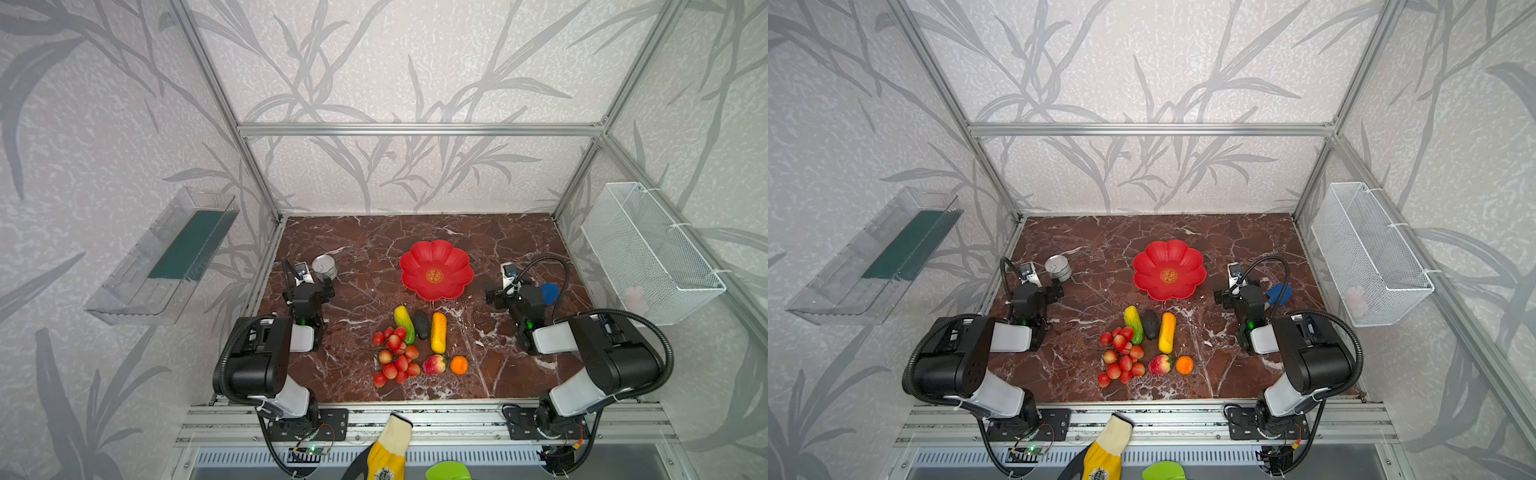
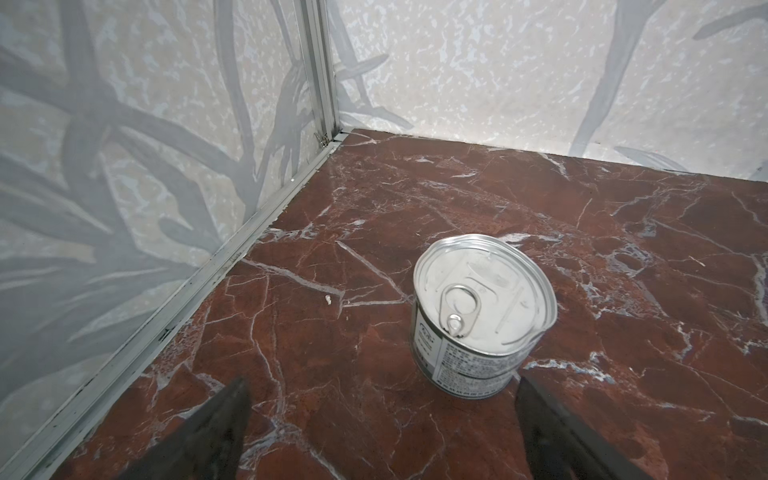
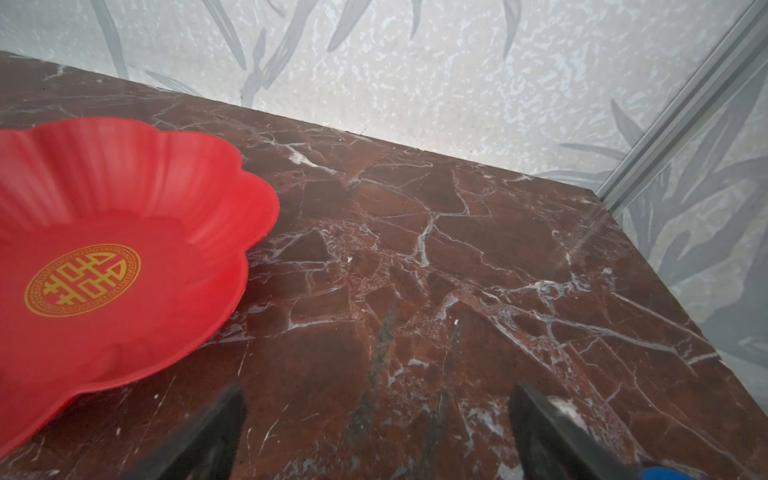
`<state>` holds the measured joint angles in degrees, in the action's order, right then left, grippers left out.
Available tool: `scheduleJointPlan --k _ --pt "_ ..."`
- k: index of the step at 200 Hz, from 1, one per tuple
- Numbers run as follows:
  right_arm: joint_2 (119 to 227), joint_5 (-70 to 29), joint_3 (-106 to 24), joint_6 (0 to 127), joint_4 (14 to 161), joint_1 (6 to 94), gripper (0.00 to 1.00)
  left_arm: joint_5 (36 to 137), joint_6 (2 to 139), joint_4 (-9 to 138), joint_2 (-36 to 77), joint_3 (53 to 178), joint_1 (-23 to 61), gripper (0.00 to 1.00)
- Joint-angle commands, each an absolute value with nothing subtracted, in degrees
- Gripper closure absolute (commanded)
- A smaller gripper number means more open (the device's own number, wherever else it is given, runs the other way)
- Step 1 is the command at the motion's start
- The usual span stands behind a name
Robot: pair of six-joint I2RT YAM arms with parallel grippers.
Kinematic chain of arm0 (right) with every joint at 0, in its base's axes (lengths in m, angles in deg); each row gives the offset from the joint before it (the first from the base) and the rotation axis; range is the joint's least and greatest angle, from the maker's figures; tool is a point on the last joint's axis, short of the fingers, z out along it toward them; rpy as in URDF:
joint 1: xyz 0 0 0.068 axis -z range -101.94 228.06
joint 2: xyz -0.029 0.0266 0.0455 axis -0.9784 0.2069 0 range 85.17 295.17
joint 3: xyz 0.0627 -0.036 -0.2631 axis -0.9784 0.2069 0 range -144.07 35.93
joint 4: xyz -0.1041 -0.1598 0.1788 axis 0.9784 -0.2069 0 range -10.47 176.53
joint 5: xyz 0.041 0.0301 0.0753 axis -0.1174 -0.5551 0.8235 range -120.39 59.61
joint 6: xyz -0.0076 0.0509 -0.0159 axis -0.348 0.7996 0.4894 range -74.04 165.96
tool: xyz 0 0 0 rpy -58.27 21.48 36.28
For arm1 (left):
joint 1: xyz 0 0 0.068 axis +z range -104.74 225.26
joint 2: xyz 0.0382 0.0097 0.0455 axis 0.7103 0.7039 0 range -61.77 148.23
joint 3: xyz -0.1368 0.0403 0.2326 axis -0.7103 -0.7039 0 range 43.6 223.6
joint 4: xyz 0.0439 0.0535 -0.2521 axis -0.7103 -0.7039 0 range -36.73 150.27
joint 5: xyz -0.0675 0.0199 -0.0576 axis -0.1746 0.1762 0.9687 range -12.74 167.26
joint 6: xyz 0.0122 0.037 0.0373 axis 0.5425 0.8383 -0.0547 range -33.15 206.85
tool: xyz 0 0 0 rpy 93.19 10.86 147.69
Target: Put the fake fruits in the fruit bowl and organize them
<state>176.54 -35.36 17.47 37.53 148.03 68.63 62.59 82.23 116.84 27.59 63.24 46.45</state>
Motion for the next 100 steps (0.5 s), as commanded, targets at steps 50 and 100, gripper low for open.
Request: scheduleJointPlan --k 50,100 --pt "176.8 -35.3 18.0 37.5 150.4 68.5 0.01 62.9 83.1 117.3 28.0 63.7 46.3 0.01" --pt "176.8 -35.8 17.7 37.7 149.9 68.6 0.01 62.9 83.0 117.3 28.0 63.6 46.3 0.01"
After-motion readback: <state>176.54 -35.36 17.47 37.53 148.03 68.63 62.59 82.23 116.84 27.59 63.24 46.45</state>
